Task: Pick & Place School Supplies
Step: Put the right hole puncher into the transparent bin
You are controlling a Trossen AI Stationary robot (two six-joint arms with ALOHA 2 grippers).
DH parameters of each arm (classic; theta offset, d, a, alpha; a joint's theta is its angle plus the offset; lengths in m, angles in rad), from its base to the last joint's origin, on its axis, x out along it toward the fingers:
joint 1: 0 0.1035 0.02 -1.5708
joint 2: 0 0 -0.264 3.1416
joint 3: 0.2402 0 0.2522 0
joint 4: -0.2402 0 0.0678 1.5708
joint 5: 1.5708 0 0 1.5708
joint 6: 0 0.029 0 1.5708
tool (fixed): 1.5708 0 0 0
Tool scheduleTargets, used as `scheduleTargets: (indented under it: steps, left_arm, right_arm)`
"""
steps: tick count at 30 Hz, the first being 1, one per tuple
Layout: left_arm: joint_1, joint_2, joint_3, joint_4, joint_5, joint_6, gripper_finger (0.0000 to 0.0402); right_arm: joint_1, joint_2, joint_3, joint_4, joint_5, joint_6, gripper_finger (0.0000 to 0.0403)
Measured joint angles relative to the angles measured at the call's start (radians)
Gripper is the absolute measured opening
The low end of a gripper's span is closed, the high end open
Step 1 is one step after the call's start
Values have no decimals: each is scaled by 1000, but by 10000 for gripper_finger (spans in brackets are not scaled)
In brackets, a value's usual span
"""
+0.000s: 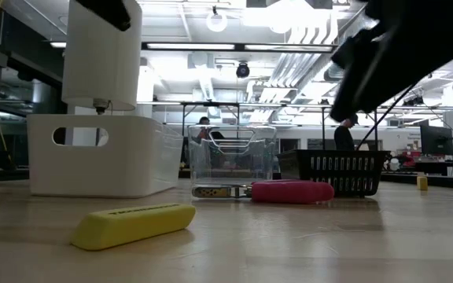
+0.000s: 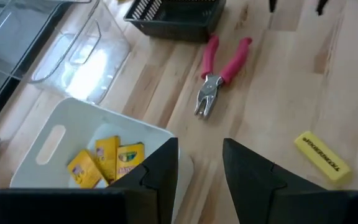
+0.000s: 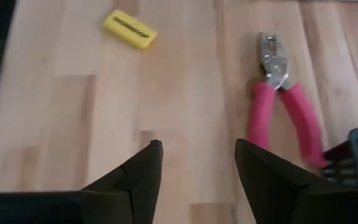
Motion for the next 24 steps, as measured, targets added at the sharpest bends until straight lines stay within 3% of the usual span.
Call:
scheduleTargets:
  steps: [6,14,24]
  left_arm:
    - [-39,0,-18,41,-15,-36,119]
    - [-127,-4,-18,283,-15,177,119]
    - [-150,-4,-18,327,-22,177,119]
  right_arm:
    - [-79,0,0,-8,-48,-69,193]
    - [-140,3,0,-3,-80,-87,193]
    - [-151,60,0,70,-84,-91,193]
